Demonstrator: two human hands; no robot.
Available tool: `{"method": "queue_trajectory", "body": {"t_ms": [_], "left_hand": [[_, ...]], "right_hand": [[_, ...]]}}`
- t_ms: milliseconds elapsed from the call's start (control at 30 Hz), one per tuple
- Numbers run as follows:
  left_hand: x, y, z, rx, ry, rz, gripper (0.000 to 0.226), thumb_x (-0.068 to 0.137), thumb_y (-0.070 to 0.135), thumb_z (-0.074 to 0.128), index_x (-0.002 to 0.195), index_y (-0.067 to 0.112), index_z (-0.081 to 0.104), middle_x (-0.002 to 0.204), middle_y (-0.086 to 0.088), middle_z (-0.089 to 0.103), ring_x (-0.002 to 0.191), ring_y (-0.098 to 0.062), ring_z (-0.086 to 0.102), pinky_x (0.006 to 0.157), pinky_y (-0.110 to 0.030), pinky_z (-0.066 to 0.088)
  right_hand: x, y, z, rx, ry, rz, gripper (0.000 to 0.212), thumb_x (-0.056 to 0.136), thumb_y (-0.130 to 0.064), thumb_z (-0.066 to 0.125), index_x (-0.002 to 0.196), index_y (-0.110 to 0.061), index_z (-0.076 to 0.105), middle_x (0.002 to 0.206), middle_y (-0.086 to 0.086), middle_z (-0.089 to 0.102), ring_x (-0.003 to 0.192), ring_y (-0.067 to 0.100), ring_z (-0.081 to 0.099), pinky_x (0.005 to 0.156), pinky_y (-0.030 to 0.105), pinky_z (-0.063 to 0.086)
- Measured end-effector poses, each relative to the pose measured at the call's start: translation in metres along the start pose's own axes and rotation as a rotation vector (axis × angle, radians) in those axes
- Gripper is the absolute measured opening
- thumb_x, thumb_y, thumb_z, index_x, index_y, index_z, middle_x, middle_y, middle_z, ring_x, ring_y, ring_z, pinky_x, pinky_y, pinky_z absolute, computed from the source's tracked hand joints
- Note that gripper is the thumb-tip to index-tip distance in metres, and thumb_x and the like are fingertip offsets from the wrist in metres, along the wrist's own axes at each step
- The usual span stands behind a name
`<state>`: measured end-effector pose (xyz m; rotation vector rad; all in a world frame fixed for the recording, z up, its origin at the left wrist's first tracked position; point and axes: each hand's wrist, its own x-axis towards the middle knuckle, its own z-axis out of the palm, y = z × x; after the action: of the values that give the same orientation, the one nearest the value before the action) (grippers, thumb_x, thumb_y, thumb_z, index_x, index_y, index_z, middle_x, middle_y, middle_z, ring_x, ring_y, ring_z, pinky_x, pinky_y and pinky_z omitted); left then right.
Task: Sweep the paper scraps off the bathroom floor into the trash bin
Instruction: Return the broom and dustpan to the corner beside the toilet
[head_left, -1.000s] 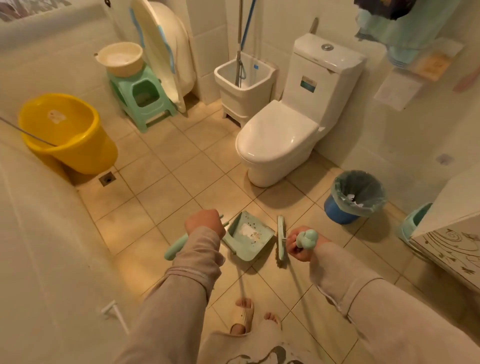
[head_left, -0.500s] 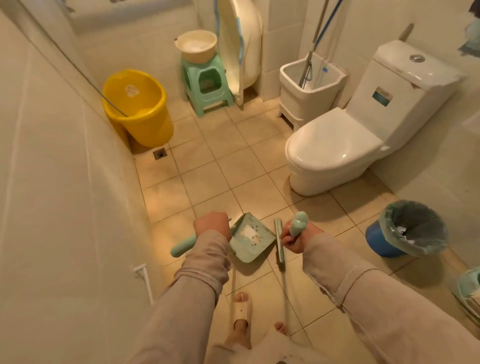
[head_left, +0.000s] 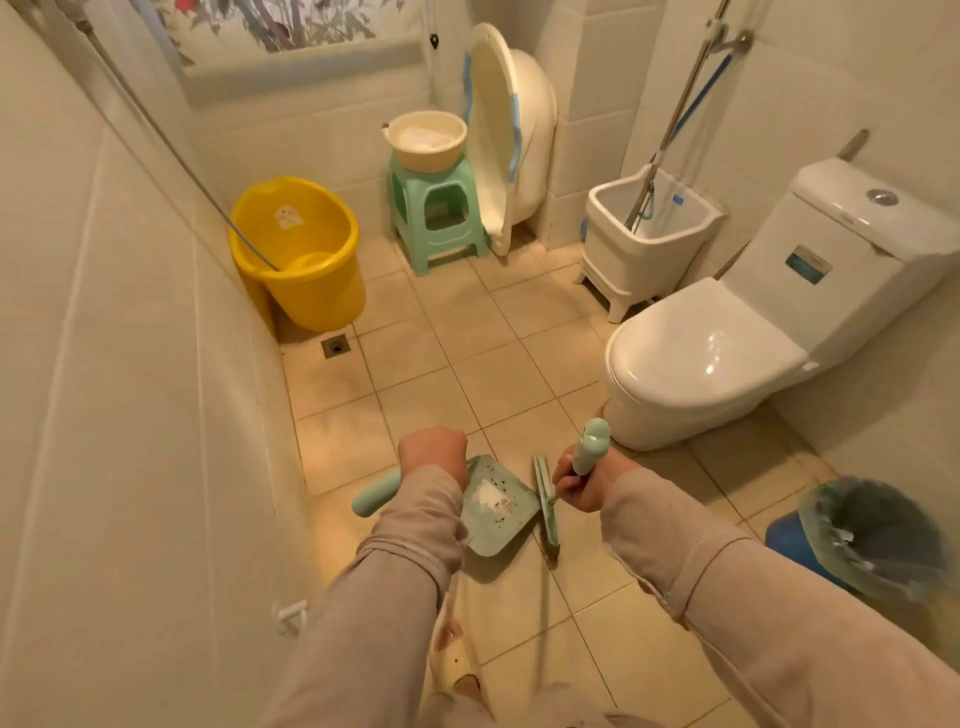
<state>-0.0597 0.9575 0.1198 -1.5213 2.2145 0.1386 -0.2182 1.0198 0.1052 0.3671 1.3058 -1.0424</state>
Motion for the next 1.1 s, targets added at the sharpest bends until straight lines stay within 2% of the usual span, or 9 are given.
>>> {"method": "queue_trajectory", "body": {"t_ms": [233,400,567,733,933,1033,1100], "left_hand": [[0.067,-0.054,-0.039,0.033,0.092,0.047,0.022,0.093,0.019,0.053,0.113,0.017,0.061,0.11,-0.001,0.067,0.102,-0.021,0.063,0.081,-0.031,0.048],[0.108,-0.069,-0.057,0.089,0.106,0.108,0.019,0.092,0.016,0.054,0.11,0.017,0.062,0.106,-0.001,0.068,0.098,-0.02,0.065,0.077,-0.03,0.049],[0.156,-0.083,-0.079,0.146,0.125,0.154,0.016,0.091,0.016,0.055,0.104,0.015,0.064,0.1,-0.003,0.07,0.093,-0.021,0.067,0.075,-0.031,0.051],[0.219,-0.084,-0.11,0.187,0.133,0.178,0.021,0.09,0.019,0.054,0.108,0.016,0.063,0.107,-0.004,0.07,0.1,-0.024,0.066,0.078,-0.031,0.049],[0.292,-0.072,-0.142,0.225,0.115,0.213,0.023,0.091,0.015,0.052,0.111,0.016,0.062,0.109,-0.002,0.07,0.102,-0.023,0.066,0.08,-0.031,0.05],[0.326,-0.068,-0.159,0.241,0.114,0.23,0.022,0.092,0.015,0.053,0.112,0.017,0.06,0.109,-0.001,0.069,0.101,-0.022,0.066,0.079,-0.03,0.049],[0.346,-0.068,-0.168,0.257,0.097,0.237,0.021,0.092,0.016,0.055,0.112,0.017,0.06,0.107,0.0,0.069,0.099,-0.02,0.066,0.078,-0.029,0.048]], "right_hand": [[0.021,-0.035,0.102,0.039,-0.005,-0.058,0.032,0.091,-0.013,0.038,0.059,-0.009,0.037,0.024,0.004,0.036,0.017,0.012,0.036,0.031,0.005,0.028],[0.032,-0.055,0.143,0.055,0.006,-0.08,0.033,0.09,-0.007,0.029,0.058,-0.009,0.035,0.024,0.003,0.034,0.018,0.011,0.035,0.032,0.005,0.026],[0.046,-0.084,0.179,0.036,0.012,-0.069,0.034,0.091,-0.01,0.034,0.057,-0.01,0.036,0.024,0.003,0.034,0.024,0.009,0.033,0.03,0.006,0.024],[0.071,-0.136,0.207,0.033,-0.002,-0.037,0.037,0.093,-0.01,0.032,0.056,-0.01,0.034,0.022,0.003,0.032,0.045,0.007,0.028,0.03,0.009,0.021],[0.104,-0.21,0.232,0.066,0.01,0.016,0.038,0.092,-0.014,0.034,0.055,-0.009,0.036,0.023,0.005,0.035,0.026,0.01,0.033,0.03,0.01,0.022],[0.118,-0.242,0.244,0.136,-0.01,0.048,0.032,0.091,-0.015,0.037,0.06,-0.008,0.038,0.024,0.007,0.038,0.043,0.008,0.036,0.031,0.011,0.022],[0.126,-0.258,0.251,0.144,-0.012,0.075,0.031,0.091,-0.015,0.038,0.061,-0.007,0.039,0.025,0.008,0.039,0.048,0.008,0.034,0.033,0.015,0.023]]}}
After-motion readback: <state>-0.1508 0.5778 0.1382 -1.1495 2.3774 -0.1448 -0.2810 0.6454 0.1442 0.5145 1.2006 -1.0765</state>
